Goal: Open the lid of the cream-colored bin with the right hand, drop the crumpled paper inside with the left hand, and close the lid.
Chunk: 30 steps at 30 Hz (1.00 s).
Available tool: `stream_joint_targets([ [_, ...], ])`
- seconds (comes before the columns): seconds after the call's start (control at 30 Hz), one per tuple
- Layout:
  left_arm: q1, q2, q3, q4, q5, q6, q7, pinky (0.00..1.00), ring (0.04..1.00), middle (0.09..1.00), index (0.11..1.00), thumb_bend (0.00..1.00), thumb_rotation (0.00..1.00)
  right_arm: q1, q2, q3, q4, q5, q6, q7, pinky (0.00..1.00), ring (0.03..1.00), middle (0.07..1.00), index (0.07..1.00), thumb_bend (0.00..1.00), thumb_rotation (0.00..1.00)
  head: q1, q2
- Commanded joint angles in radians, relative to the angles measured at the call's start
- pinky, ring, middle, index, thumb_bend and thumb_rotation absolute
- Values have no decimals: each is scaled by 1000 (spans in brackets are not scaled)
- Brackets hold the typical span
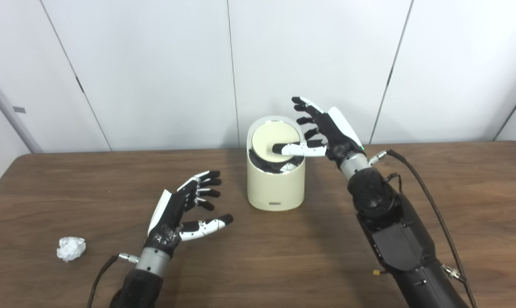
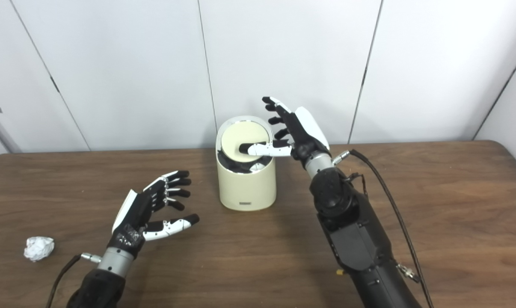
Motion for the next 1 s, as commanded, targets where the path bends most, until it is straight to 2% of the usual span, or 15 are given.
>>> stream_joint_targets([
  [0.0, -19, 0, 1, -18, -5, -38, 9, 571, 707, 787, 824, 727, 65, -63, 2, 1, -22, -8, -21, -14, 615, 804, 894, 914, 844, 430, -1, 0],
  [0.73, -4, -4, 0, -39, -20, -22, 1, 579, 710, 805, 828, 723, 75, -71, -1, 22, 20, -48, -38, -33, 598, 777, 874, 894, 837, 357, -1, 14],
  [0.97, -3, -5, -1, -35, -20, -30, 0, 583, 714, 805, 828, 725, 74, -79, -6, 27, 36, -59, -34, -35, 597, 778, 875, 890, 830, 367, 2, 17],
])
